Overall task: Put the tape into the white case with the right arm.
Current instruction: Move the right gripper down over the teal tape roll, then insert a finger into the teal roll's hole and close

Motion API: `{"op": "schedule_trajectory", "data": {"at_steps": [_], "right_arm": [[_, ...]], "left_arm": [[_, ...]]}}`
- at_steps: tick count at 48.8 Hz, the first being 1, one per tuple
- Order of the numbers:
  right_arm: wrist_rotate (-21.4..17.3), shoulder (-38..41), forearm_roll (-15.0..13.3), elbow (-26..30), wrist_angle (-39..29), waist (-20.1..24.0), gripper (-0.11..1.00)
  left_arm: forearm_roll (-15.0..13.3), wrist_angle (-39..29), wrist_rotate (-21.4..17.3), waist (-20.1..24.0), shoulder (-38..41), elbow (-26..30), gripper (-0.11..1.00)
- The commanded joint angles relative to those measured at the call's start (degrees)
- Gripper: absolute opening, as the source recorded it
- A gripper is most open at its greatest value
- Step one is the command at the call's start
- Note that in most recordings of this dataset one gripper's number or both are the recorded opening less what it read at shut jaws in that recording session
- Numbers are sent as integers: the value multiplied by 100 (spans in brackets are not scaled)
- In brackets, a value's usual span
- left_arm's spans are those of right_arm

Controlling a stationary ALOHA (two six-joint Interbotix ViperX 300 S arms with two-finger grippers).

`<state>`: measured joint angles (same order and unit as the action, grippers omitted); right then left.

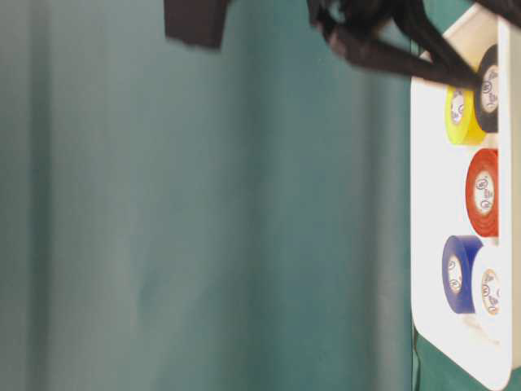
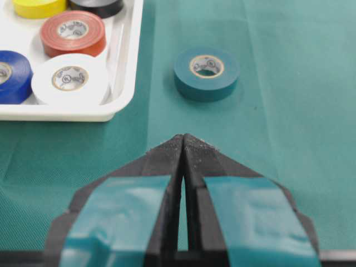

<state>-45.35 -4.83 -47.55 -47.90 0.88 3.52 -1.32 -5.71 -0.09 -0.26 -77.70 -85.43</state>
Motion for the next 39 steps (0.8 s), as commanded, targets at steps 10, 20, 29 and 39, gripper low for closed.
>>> {"op": "schedule_trajectory", "data": {"at_steps": [10, 20, 29, 39], "right_arm": [[0, 633, -26, 826, 246, 105, 68], [0, 1134, -26, 1415, 255, 176, 68], [-9, 1468, -26, 1846, 255, 202, 68], [-9, 1749, -26, 2136, 255, 264, 68]], "left_arm": [[0, 53, -9, 9, 44, 70, 0], [0, 53, -9, 9, 44, 62, 0], [0, 53, -9, 9, 44, 62, 0], [0, 53, -9, 9, 44, 62, 0]]}}
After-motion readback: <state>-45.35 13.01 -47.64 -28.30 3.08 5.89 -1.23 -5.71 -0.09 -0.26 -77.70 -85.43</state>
